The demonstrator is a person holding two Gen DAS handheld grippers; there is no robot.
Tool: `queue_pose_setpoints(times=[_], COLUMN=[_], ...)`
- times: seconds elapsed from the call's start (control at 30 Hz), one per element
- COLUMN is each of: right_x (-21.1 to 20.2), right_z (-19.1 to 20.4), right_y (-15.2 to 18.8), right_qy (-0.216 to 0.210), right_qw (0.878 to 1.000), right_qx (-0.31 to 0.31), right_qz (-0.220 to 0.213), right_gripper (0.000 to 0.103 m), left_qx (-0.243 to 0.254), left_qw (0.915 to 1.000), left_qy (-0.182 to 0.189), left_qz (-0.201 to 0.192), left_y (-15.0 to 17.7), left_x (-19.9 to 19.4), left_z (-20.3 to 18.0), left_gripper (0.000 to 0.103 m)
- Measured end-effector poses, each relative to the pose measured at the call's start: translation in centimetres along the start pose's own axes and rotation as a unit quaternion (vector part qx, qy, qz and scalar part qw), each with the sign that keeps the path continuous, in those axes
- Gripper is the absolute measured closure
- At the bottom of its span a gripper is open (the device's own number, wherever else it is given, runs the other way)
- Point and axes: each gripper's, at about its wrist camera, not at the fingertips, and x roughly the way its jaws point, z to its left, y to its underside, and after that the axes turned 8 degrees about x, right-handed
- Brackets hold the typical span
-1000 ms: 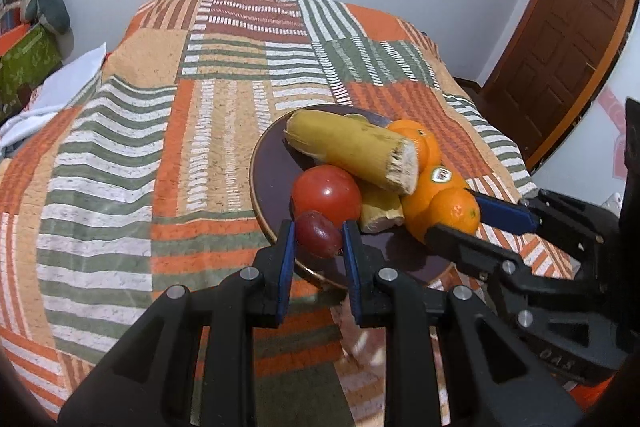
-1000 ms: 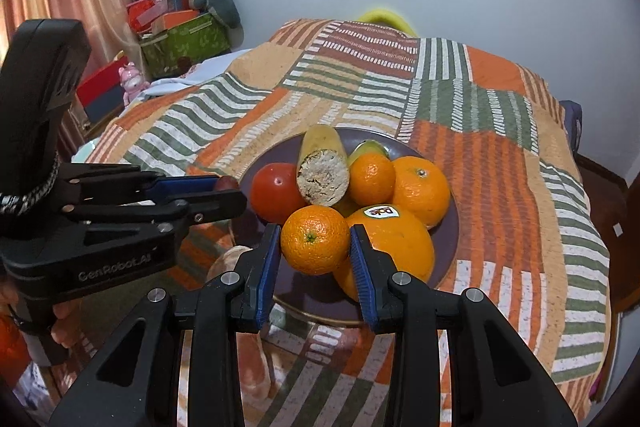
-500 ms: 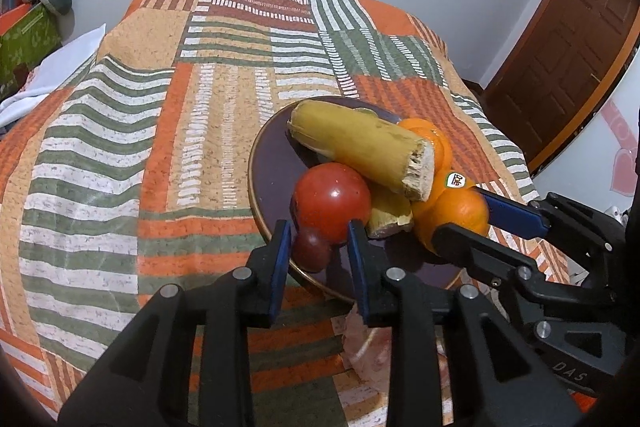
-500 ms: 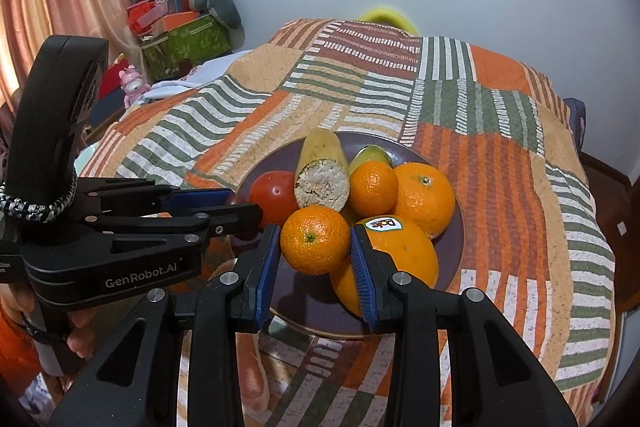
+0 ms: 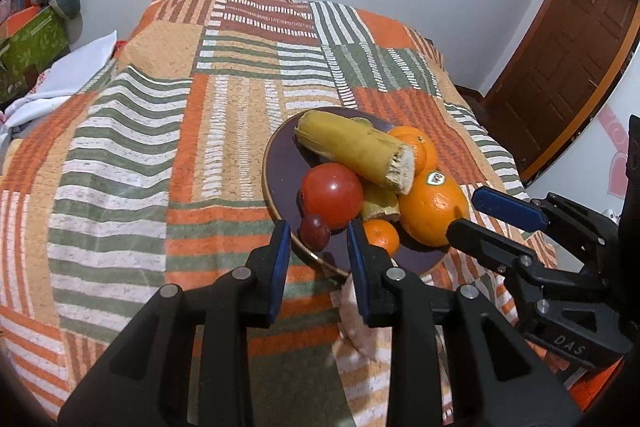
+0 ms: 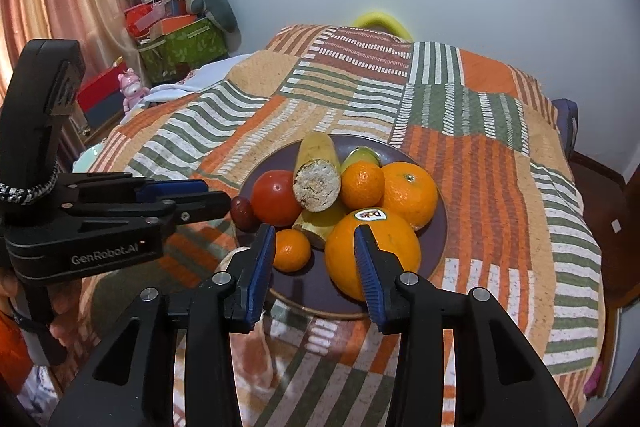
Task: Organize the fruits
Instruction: 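Open both tools and withdraw them from the plate, then grasp the second dark red plum with the left tool while the right tool grasps the pink pomelo segment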
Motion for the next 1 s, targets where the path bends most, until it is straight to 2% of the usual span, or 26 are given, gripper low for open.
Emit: queue_pose_setpoints(times=[0.23,0.33,0.4,0.53,0.73,1.0], right_x=[-2.5,-3.7,-4.3,-5.0,-5.9,-6.6], right_z=[0.7,1.0,1.1,1.6,2.6,2.7], right_y=[1.1,1.8,2.5,4.0,5.9,7.5], right_qy=[0.000,0.001,0.001,0.003,0.007,0.008], right_qw=[1.000,1.000,1.000,1.000,1.000,1.000], right_qx=[0.000,0.002,0.007,0.006,-0.001,0.002], right_qz=[-0.002,-0.004,-0.005,0.006,0.016,0.026], right_gripper=[0.065,0.063,0.057,0.057,0.057,0.057], left_qx=[0.003,0.008,0.010,0.002,-0.004,0.005], left_qw=[0.9999,0.9998,0.9997,0.9996,0.9989,0.9961], left_qy=[-0.011,-0.017,-0.022,-0.018,-0.012,-0.009], left_qz=[-0.004,0.001,0.006,0.021,0.045,0.088], left_y=[1.8,3.4,4.5,7.1,10.3,13.4], left_x=[-3.6,-5.1,-5.9,-6.9,-6.8,-4.4], left_z=[-0.6,-1.1,-1.4,-2.1,-3.4,-5.0], left_gripper=[0.073,0.073,0.073,0.073,0.073,0.073])
